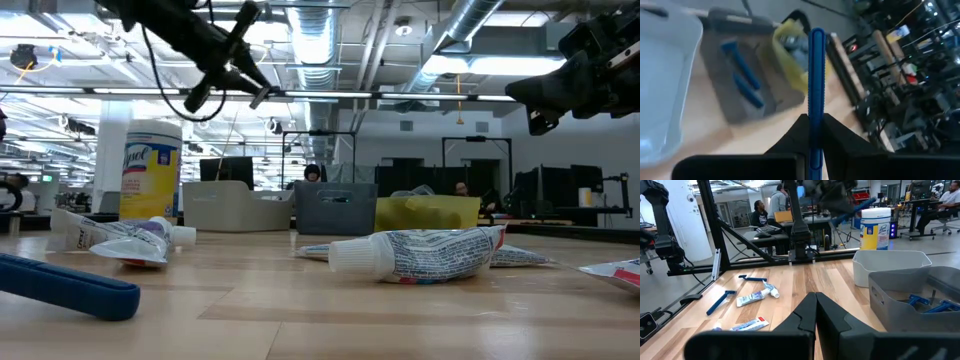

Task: Pick & Place Travel size toiletries
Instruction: Put the razor into the black bin

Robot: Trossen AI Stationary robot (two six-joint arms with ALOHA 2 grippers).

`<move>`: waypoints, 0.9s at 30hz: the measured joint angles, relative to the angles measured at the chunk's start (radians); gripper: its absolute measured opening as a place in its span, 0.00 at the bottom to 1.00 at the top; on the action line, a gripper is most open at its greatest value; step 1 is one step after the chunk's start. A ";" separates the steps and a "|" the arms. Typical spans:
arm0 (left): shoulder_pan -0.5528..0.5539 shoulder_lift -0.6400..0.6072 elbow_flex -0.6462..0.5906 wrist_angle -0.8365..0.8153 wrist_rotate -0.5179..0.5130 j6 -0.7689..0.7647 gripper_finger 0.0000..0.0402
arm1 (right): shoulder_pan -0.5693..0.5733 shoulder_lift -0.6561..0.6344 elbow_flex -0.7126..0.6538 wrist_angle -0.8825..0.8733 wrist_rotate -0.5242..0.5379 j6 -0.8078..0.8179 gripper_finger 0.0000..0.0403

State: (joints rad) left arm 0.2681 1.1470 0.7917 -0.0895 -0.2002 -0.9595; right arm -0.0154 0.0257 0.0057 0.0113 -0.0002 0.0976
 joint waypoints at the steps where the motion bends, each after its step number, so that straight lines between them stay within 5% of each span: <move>1: 0.026 0.014 0.011 0.021 0.022 0.022 0.05 | 0.000 0.000 0.000 0.000 0.000 0.000 0.00; 8: 0.141 0.195 0.166 0.093 0.184 0.216 0.05 | 0.000 0.000 0.000 0.000 0.000 0.000 0.00; 17: 0.182 0.459 0.345 0.087 0.201 0.486 0.05 | 0.000 0.000 0.000 0.000 0.000 0.000 0.00; 27: 0.182 0.667 0.386 0.091 0.151 0.673 0.05 | 0.000 0.000 0.000 0.000 0.000 0.000 0.00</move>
State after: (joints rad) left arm 0.4503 1.8141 1.1778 0.0016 -0.0488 -0.2869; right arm -0.0158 0.0260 0.0055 0.0113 -0.0002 0.0978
